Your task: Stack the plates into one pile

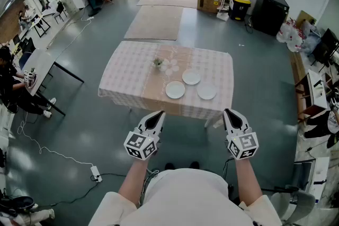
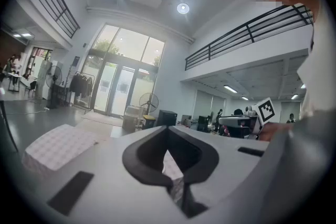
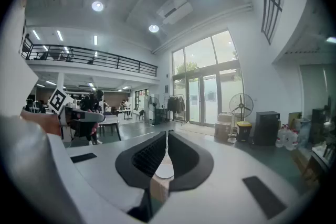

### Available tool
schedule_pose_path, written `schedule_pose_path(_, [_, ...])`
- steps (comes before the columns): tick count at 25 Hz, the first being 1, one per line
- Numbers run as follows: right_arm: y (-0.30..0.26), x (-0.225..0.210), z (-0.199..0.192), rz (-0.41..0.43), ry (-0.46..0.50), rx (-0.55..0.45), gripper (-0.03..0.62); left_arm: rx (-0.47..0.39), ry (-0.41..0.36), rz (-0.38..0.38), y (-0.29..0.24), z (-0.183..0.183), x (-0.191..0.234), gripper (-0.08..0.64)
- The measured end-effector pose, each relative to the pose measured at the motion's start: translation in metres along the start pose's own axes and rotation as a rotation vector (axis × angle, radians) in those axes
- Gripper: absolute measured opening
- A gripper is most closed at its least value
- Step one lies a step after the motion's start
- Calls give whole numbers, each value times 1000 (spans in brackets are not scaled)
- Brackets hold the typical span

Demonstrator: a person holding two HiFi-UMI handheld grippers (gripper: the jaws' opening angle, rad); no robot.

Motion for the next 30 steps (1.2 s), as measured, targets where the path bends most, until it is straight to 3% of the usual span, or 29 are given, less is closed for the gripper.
schedule_pose_path(12, [-1, -1, 5, -1, 11, -25, 34, -3, 5, 10, -1, 2, 6, 6])
schedule_pose_path(19, [5, -6, 3, -23, -50, -49, 34, 11, 5, 12, 0, -1, 0, 6])
schedule_pose_path(30, [7, -2, -1, 35, -13, -31, 35, 12, 1, 19, 0, -3, -9, 9])
Point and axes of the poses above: the fingertips, and each gripper's own axes: y backward along the fingers, x to its left, z out of its top, the point moved 7 cm from there along y, backward along the fingers, and after that the axes turned 10 degrees about z, right-handed, at the moved point
